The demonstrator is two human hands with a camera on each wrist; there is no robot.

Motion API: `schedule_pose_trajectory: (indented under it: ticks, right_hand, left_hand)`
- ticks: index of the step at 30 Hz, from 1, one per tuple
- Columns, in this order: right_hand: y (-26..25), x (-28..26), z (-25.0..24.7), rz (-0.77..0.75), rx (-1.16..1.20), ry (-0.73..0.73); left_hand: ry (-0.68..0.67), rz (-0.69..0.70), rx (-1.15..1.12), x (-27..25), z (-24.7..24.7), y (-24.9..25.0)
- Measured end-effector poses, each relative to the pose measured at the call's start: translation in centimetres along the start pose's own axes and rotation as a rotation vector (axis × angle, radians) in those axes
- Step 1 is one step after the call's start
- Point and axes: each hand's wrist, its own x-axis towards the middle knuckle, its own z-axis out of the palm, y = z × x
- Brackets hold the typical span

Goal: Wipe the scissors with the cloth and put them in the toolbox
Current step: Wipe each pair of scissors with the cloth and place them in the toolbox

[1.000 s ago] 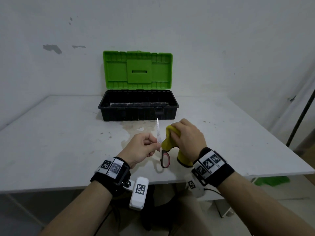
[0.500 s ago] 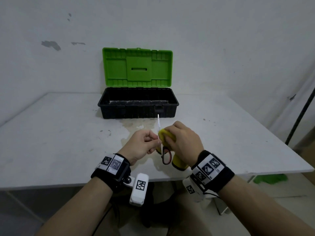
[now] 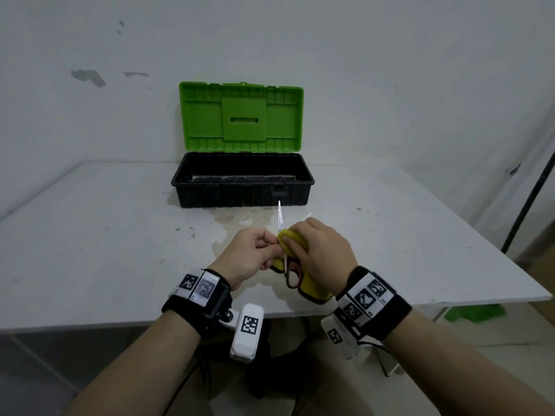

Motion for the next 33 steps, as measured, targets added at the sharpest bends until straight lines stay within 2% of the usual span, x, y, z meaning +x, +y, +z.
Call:
schedule_pose_trajectory:
  ticks: [6,9,12,15,21,27,30,33]
  right_hand:
    - [2.6,1.5,-0.2,0.174,0.071,0.058]
    - [3.3,2.0,-1.1,0.222,0.252,0.117]
    - [2.6,1.6,-1.7,0.168,0.421,0.081]
    - [2.0,1.1,-1.0,0.12,0.391,0.055]
    - [2.6,0.8,0.5,0.077,0.273,0.227]
    - [2.1,-0.1,0.6,0.001,0.113,0.186]
    - [2.2,-0.2,0.6,-0.031,0.155,0.219]
    - [2.2,-0.5,0.7,-0.141,0.156,0.259]
  left_hand:
    - [-0.018,-0.02,-0.001,-0.3,-0.3,-0.3]
    - [0.015,-0.046,-0.01,-0.1,-0.4,-0.5]
    - [0.058,-0.062,-0.032,0.3,-0.4,-0.6]
    - [0.034,-0.053,-0.05,0.3,0.1,-0.3]
    - [0.042,-0.06,-0.125,0.0,1.0,0.0]
    - [0.054,-0.04,-0.174,-0.1,1.5,0.6]
    - [0.073,-0.036,-0.17,0.1,1.4,0.6]
    - [0.083,-0.04,-0.136,0.3,1.3,0.4]
